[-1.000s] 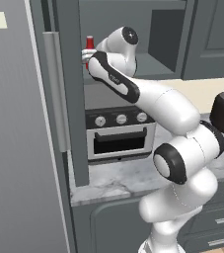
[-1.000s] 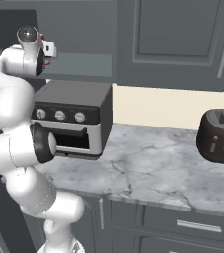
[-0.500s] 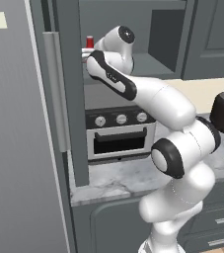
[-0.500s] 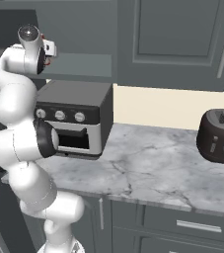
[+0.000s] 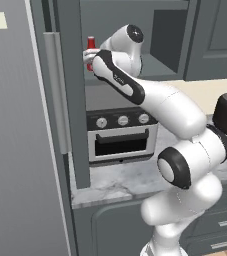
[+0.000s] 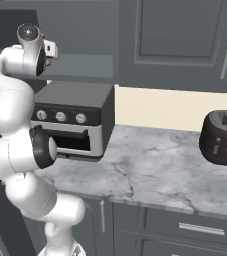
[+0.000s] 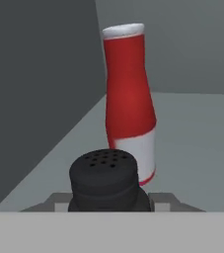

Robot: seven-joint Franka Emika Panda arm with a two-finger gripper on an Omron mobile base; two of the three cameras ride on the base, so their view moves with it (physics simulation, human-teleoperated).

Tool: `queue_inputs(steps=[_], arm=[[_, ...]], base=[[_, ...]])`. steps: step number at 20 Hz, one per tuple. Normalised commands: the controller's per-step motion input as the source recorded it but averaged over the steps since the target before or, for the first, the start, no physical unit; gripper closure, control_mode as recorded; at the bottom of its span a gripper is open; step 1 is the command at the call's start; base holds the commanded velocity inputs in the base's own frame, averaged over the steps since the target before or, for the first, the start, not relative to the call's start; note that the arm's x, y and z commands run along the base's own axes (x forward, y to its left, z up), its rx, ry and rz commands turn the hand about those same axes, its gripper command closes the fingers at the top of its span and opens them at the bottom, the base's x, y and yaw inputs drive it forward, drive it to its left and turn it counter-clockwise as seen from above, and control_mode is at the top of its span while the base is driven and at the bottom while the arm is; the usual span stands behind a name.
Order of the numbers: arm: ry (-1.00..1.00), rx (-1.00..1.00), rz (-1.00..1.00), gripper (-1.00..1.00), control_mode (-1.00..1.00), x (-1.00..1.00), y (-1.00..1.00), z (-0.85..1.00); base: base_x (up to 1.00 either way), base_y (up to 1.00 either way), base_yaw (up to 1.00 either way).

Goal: Move the shaker and ketchup from the cabinet to the dining counter.

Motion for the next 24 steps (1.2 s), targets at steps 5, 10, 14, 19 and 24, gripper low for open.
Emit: queue_inputs(steps=[5,10,14,19,24], arm=[[-0.06,0.02,0.01,1.0,-1.0,-0.53,-0.27,-0.02],[-0.08,0.0,0.01,1.0,-1.0,-0.63,-0.22,0.07],[-0.01,0.0,0.0,1.0,-1.0,-0.64,-0.16,0.13],[0.0,0.0,0.0,1.0,-1.0,-0.66,-0.22,0.11],[0.0,0.0,0.0,1.0,-1.0,-0.67,-0.2,0.08]], base=[[0.0,0.0,0.0],[0.0,0.0,0.0],[0.0,0.0,0.0],[0.0,0.0,0.0],[0.0,0.0,0.0]])
